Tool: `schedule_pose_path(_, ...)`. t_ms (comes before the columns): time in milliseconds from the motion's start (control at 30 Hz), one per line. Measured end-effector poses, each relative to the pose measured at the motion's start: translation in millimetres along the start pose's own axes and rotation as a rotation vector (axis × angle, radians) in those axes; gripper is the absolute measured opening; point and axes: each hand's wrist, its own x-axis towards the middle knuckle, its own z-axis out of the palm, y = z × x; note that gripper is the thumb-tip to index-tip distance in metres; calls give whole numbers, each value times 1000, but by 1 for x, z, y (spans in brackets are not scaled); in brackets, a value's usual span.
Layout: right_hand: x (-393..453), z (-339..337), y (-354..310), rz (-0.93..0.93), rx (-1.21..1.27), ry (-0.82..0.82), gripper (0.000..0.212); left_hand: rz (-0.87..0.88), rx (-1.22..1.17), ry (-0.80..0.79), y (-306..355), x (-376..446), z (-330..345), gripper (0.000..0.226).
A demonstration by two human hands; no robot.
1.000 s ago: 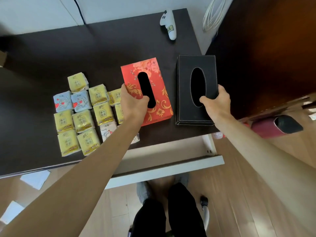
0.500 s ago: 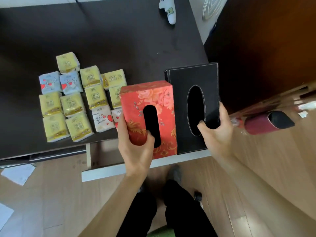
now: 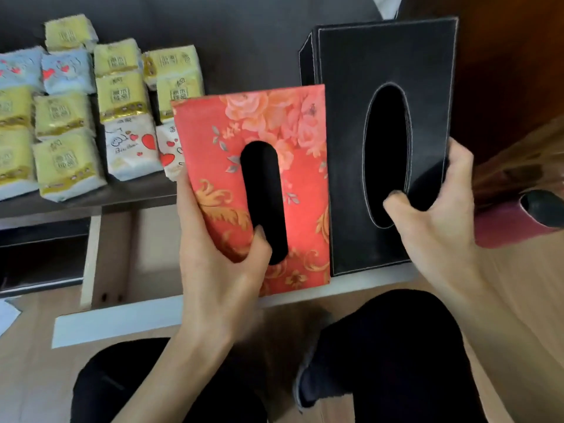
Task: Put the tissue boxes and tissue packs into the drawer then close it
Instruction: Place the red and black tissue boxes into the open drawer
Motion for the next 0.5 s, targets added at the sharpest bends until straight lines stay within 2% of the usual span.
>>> schedule_pose_path(233,-35,-18,23,-105,-203,-19,54,231,-23,-62,-15,-37,-8,80)
schedule_pose_path(367,-62,-37,10,-116,-311,-69,38,145,-36,-65,-2,-61,-14,68)
schedule_pose_path(500,-88,-57,2,-67,-524,-116,41,60,-55,-150,-2,-87,-23,68)
